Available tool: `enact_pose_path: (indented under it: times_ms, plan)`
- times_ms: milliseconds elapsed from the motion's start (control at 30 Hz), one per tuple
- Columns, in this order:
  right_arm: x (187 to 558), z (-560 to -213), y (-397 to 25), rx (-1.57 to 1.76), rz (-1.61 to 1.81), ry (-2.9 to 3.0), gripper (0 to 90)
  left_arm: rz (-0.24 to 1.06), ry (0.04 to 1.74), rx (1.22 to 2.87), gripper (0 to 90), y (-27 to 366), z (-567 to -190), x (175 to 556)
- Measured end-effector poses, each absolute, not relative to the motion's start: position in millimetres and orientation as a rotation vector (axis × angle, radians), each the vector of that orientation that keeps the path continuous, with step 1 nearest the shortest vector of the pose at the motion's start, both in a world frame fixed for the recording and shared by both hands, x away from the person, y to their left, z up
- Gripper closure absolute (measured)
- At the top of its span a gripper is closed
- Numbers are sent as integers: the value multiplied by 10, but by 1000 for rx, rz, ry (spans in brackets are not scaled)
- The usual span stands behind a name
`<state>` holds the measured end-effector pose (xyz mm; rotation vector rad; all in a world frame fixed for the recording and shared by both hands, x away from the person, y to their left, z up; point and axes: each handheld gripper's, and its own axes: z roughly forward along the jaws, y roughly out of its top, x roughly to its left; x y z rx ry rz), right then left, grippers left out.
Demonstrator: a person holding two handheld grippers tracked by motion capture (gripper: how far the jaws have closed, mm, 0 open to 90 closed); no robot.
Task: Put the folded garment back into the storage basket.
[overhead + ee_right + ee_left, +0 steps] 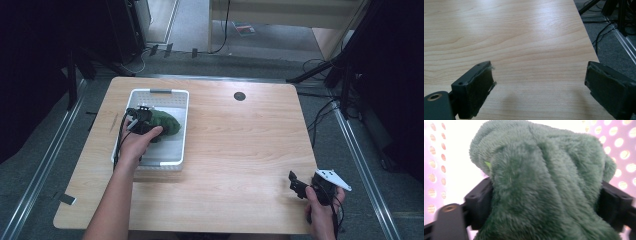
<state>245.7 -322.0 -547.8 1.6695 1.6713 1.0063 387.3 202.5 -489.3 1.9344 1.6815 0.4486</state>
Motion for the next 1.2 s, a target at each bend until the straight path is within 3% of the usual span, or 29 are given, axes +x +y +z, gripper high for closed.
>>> enact_pose_path:
  times_ms: [200, 1200]
  plan:
    - [2456, -5477, -3219, 1668, 1006, 1672, 82, 479, 1655, 1864, 85, 2068, -4795, 3824]
    - [2457, -5477, -3220, 1670, 1007, 1671, 82, 583, 1411, 1620, 38, 2227, -4410, 2981]
